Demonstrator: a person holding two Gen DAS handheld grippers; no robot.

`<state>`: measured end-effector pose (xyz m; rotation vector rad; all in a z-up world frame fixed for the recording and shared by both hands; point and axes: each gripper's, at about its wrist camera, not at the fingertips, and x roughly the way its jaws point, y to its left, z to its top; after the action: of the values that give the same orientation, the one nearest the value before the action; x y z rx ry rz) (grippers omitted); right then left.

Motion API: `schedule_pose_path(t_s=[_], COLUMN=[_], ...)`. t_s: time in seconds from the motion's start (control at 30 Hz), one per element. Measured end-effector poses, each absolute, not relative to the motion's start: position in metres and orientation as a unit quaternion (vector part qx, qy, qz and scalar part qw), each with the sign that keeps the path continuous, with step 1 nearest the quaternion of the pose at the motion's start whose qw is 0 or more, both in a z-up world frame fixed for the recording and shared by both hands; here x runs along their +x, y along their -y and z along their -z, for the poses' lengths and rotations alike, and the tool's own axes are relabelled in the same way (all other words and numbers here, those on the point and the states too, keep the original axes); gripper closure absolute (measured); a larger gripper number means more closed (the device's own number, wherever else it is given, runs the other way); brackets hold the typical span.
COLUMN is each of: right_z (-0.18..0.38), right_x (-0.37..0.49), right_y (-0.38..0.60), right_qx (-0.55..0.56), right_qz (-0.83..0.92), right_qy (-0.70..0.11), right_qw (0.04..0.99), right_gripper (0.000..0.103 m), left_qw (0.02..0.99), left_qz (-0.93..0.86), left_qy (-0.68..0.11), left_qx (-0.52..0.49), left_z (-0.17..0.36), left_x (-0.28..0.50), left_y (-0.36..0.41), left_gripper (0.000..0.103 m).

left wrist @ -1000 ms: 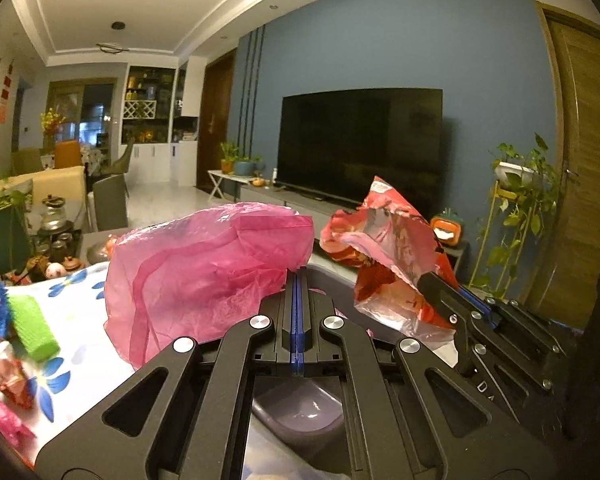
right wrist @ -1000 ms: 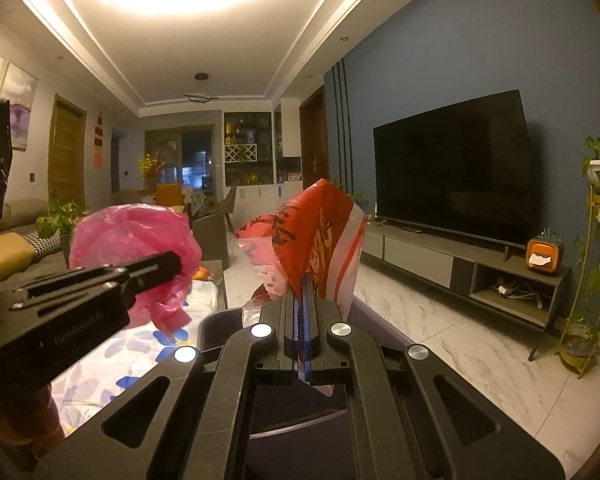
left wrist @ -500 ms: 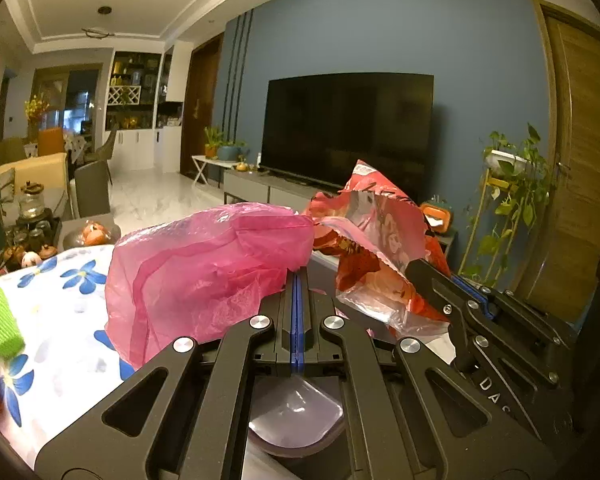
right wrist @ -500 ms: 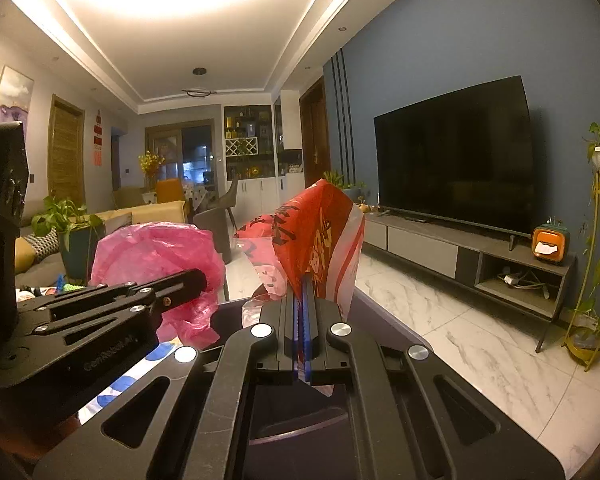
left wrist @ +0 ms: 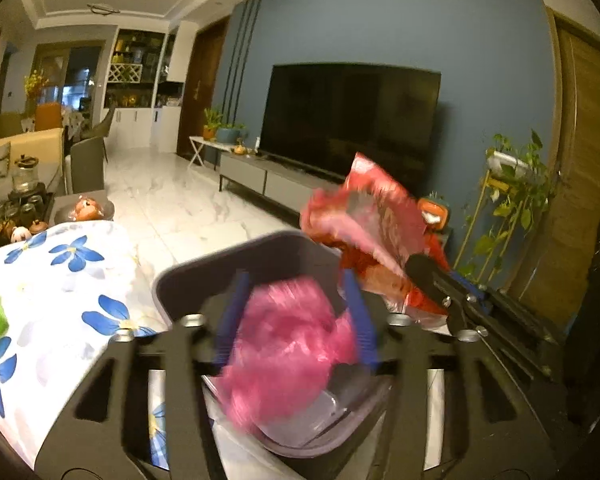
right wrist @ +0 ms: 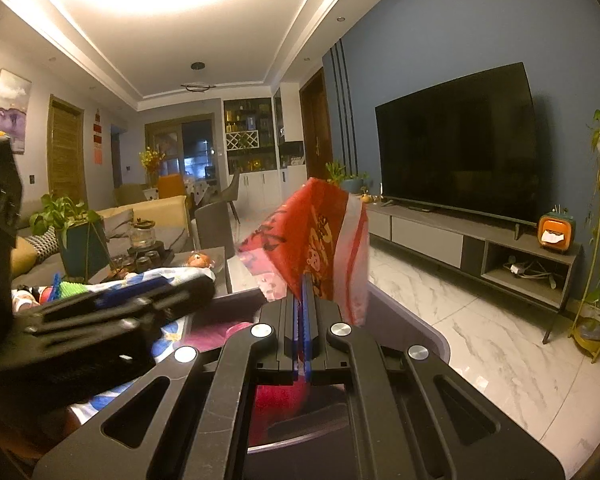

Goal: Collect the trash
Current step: 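Carry both items over the grey bin and open both tools to drop them, then move both open tools back toward the table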

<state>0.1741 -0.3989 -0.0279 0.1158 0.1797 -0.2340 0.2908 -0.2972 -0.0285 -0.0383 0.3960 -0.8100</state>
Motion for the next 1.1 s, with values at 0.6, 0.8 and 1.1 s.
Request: schedule_pose_path(t_s=[0.6, 0.8, 1.1], right_z=[0.023, 0.02, 0.018], right_x=[0.164, 0.142, 0.113], right_y=[0.396, 0.385, 0.362], right_qx=[0.071, 0.077, 0.083], right_qz=[0.107, 0.107, 0.095], right_qy=[-0.078, -0.067, -0.055], right_qw=[0.989, 0.989, 0.991], right_gripper=[0.048, 0.036, 0.032], left_qw=[0.947, 0.958, 0.973], left_qz=[0.282, 0.244, 0.182], left_qy=[-0.149, -0.142, -0.127], left_qx=[-0.04, -0.045, -0.056], left_z=[0.011, 0.008, 0.009], left_x=[0.254, 0.228, 0.184], left_y=[0.226, 0.201, 0.153], left_gripper=[0.014, 0.014, 0.014])
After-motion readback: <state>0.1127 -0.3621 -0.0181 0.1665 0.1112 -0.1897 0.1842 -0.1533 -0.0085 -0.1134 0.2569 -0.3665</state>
